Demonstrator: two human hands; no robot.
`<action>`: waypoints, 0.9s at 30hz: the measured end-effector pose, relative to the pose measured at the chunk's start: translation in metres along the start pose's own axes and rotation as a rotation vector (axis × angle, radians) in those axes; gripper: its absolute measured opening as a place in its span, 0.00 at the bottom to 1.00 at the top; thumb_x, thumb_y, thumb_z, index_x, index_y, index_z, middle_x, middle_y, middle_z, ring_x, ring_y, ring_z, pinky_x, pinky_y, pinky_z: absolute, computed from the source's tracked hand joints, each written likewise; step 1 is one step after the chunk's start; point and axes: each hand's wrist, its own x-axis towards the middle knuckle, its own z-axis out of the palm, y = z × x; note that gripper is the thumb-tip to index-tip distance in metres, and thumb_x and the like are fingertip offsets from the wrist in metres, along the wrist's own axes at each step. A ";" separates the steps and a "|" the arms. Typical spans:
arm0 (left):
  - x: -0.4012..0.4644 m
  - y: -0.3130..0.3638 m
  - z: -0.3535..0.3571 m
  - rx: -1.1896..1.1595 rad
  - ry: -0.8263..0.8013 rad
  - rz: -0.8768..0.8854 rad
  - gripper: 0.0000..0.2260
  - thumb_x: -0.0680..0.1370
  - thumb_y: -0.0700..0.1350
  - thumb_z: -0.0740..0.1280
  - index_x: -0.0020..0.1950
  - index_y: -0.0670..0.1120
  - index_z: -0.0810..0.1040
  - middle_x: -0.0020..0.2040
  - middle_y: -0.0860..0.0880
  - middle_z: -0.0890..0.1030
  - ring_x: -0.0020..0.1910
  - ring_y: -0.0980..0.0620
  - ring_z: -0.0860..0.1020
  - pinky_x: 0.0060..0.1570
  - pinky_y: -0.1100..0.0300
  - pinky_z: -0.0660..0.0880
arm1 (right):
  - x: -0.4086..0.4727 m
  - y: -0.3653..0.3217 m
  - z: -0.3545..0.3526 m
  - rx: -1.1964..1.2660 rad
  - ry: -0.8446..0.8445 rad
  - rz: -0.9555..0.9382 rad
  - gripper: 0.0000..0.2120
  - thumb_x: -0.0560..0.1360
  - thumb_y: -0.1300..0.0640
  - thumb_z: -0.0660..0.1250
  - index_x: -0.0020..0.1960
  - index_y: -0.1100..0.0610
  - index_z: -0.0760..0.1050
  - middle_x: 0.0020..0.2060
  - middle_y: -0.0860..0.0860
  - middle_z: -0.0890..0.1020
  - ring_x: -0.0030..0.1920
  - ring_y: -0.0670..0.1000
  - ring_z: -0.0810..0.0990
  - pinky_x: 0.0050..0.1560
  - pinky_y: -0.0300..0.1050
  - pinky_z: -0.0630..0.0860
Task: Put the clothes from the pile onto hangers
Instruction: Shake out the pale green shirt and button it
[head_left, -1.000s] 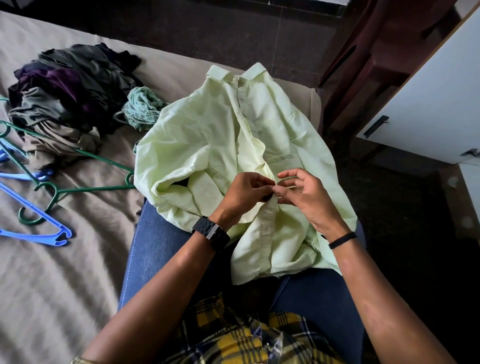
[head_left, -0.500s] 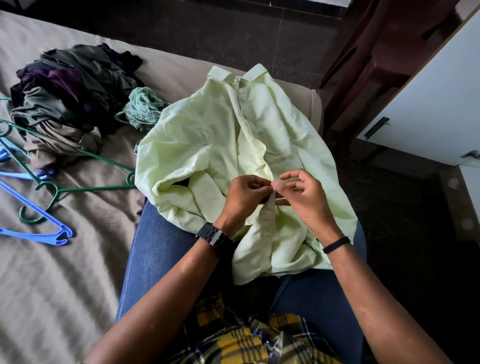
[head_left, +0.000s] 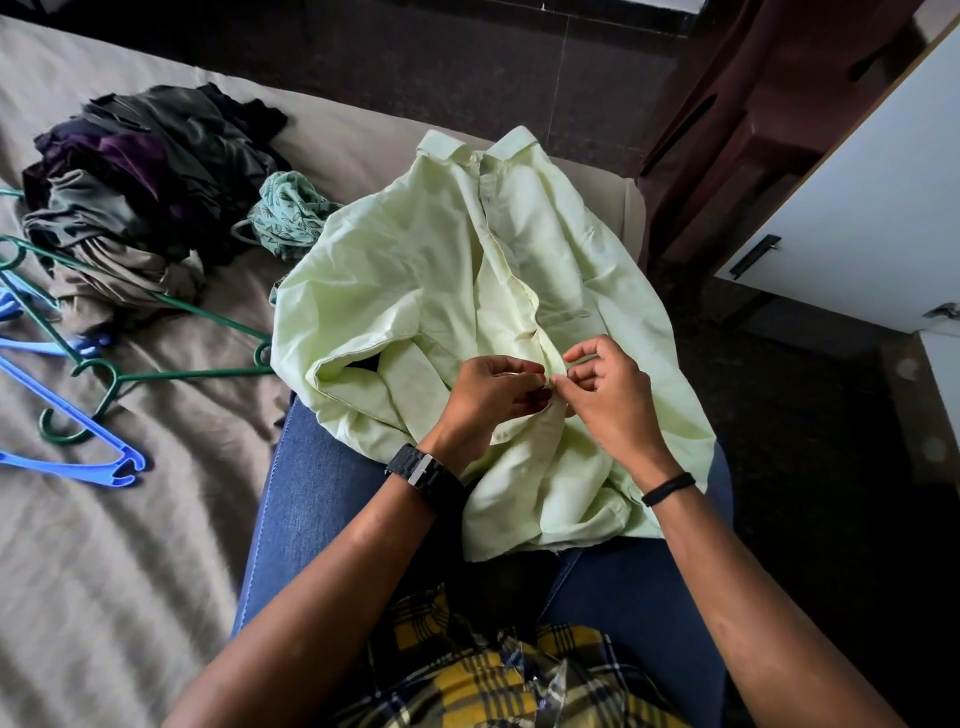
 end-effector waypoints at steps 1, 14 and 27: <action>-0.001 0.000 0.000 0.006 -0.001 -0.009 0.03 0.76 0.30 0.65 0.43 0.36 0.76 0.34 0.43 0.79 0.31 0.52 0.80 0.40 0.62 0.81 | 0.000 0.000 0.001 0.019 -0.014 0.018 0.11 0.70 0.60 0.74 0.48 0.54 0.74 0.35 0.47 0.80 0.36 0.47 0.81 0.40 0.44 0.81; -0.005 0.006 0.003 0.038 0.000 -0.056 0.04 0.76 0.30 0.65 0.42 0.36 0.77 0.31 0.44 0.80 0.28 0.53 0.80 0.34 0.64 0.79 | -0.005 -0.002 0.000 0.348 -0.039 0.210 0.12 0.73 0.64 0.71 0.53 0.60 0.72 0.40 0.53 0.83 0.35 0.47 0.80 0.37 0.36 0.78; -0.002 -0.003 0.003 0.046 0.101 -0.067 0.05 0.75 0.30 0.66 0.41 0.37 0.78 0.34 0.41 0.80 0.28 0.53 0.80 0.34 0.63 0.80 | -0.011 -0.004 0.005 -0.222 -0.073 -0.334 0.12 0.73 0.63 0.70 0.54 0.59 0.70 0.39 0.49 0.82 0.37 0.45 0.81 0.39 0.26 0.74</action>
